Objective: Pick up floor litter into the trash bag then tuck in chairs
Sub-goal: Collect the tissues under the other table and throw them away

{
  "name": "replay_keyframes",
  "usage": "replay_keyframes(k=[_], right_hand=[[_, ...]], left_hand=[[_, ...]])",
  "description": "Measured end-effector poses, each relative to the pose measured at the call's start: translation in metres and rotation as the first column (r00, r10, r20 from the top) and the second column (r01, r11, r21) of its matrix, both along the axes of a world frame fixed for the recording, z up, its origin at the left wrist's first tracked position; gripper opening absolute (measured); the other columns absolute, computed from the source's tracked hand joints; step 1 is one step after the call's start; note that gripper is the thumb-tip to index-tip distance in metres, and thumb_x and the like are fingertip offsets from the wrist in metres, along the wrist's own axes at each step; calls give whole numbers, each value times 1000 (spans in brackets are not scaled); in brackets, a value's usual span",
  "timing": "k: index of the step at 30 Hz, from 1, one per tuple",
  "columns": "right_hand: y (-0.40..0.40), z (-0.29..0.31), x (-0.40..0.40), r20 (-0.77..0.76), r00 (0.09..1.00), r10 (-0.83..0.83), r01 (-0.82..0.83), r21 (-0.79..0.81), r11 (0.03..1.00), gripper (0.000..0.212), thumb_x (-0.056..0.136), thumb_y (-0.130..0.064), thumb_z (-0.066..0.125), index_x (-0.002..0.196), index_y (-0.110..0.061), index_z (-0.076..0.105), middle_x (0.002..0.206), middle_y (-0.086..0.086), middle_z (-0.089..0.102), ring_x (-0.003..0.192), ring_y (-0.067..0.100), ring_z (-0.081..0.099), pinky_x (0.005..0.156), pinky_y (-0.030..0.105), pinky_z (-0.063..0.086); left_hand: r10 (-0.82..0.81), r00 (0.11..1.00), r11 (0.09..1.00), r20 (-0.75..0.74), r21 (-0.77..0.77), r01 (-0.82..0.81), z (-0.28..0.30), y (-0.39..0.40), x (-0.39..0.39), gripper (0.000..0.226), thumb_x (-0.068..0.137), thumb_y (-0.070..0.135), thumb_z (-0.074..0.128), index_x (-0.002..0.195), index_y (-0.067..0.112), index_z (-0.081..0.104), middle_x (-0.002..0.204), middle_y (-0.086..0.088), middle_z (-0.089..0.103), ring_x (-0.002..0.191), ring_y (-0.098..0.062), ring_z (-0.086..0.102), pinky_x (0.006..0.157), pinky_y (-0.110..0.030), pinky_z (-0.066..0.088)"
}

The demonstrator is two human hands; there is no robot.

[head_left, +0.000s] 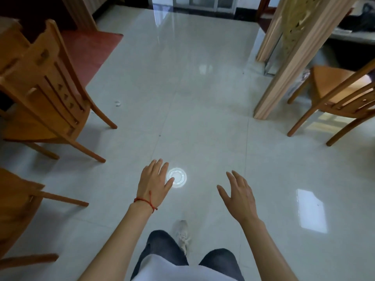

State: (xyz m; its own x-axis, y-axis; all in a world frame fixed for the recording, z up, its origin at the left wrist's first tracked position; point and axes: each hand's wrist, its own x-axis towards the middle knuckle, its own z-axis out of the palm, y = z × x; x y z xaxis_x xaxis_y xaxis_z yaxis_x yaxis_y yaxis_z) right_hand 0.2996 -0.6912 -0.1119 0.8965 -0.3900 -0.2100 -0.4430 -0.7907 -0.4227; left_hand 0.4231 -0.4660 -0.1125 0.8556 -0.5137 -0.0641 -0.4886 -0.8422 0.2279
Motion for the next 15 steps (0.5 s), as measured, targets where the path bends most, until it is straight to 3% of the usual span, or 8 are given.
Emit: replay_keyframes(k=[3,15], right_hand=[[-15,2,43,13,999,-39,39,0,999,57,91,-42,48,138,-11,37,146,11,36,135,27,32,108,40,28],[-130,-5,217,14,999,-36,36,-14,999,55,91,-42,48,137,-12,38,146,9,37,136,26,32,108,39,29]], left_hand=[[-28,1000,999,-5,23,28,4,-18,51,56,80,41,38,108,-1,64,112,-22,64,104,-40,61,80,-51,50],[-79,997,995,-17,65,80,-9,-133,228,55,80,40,37,107,0,65,110,-22,65,102,-39,62,78,-50,52]])
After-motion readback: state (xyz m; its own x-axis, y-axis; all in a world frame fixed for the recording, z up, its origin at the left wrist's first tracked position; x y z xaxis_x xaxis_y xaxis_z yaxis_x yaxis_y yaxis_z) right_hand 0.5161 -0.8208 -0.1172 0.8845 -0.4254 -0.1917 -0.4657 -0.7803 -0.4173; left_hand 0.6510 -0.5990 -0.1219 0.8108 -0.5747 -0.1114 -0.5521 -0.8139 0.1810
